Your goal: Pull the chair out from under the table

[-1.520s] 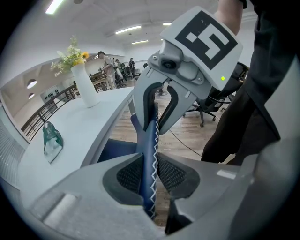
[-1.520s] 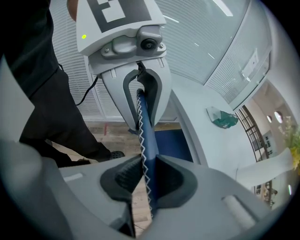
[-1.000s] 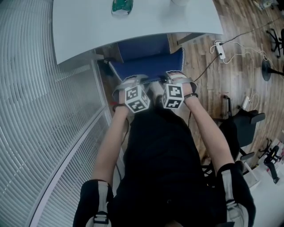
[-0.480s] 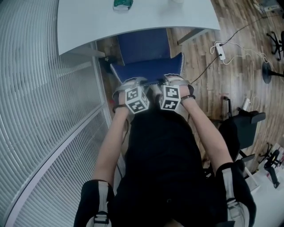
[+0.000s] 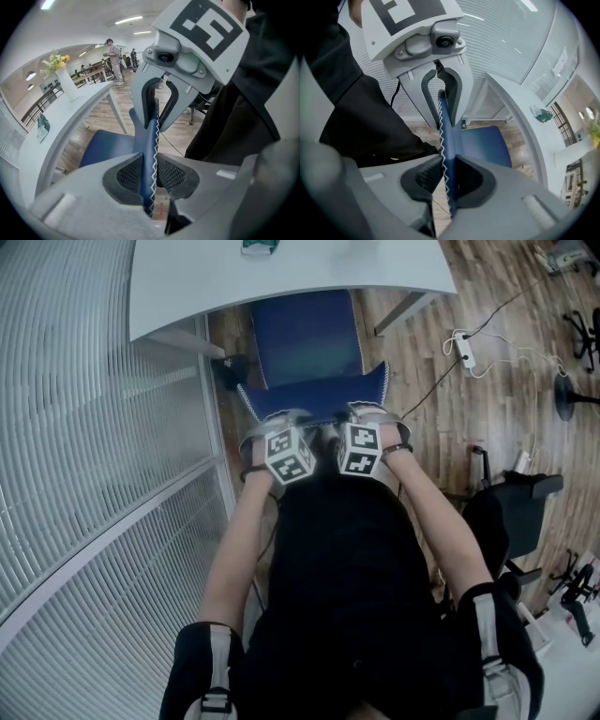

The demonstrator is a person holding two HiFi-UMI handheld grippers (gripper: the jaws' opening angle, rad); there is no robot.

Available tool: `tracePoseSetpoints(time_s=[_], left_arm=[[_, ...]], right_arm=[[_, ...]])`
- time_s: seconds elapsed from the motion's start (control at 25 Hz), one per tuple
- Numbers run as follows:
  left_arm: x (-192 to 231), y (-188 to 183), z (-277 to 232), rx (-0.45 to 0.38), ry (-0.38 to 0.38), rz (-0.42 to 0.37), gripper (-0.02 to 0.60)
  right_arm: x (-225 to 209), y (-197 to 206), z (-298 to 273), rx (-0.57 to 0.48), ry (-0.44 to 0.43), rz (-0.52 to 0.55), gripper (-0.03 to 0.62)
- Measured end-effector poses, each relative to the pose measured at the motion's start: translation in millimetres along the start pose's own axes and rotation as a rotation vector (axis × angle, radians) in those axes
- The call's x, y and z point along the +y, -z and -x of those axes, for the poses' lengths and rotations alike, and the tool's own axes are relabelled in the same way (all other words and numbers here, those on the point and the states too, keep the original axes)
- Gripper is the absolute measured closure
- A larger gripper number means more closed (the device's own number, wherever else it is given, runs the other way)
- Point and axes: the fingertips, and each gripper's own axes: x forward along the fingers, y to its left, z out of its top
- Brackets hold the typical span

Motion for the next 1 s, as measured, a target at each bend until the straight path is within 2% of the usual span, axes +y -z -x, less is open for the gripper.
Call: tracePoseSetpoints(time_s=[0.32,0.56,1.0], left_arm=[[-42.5,-4.4,9.0,0.004,-0.011,0.040,0.489],[-58.8,-0.3,10.5,0.017,-0.021,0.054,0.489],[-69.4,11.5,23.8,0.045,0.035,0.082,0.486]], right_arm=[[42.2,5.9,11.9,-0.010,-0.030,0.011,0.514],[60.0,3.7,14.9,-0.024,-0.044,0.010,0.514],[75.8,-11.0,18.6,-0.014,-0.073,-0.037,0.516]])
